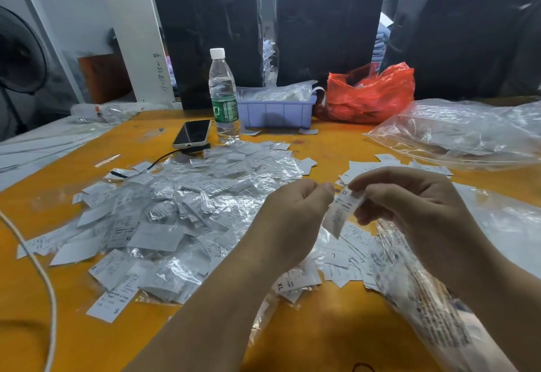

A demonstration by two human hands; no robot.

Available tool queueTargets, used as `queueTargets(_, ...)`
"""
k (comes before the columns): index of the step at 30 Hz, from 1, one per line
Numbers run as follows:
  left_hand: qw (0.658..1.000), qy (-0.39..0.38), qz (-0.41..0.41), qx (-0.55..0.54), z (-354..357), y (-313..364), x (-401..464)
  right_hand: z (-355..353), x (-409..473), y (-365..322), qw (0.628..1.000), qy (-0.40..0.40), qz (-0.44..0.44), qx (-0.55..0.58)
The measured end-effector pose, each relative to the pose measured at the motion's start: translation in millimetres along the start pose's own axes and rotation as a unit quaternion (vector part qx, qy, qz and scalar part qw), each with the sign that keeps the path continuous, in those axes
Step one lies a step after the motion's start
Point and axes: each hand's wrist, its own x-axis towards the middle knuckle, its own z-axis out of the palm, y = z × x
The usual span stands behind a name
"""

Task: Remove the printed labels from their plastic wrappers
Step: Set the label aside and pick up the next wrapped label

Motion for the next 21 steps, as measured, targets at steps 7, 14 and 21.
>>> queueTargets(7, 0.997, -0.043, 0.030, -0.048, 2, -3, 0, -2, 4, 8, 0.999, 0.012, 0.033, -0.023)
queueTargets(14, 0.999, -0.012, 0.043, -0.005, 5, -6, 2, -1, 8, 2, 0.959, 0.010, -0.021, -0.281)
queueTargets(21, 0.999, -0.012, 0.032, 0.006, 7, -2, -1, 11, 16, -8, 0.941, 0.035, -0.100, -0.323)
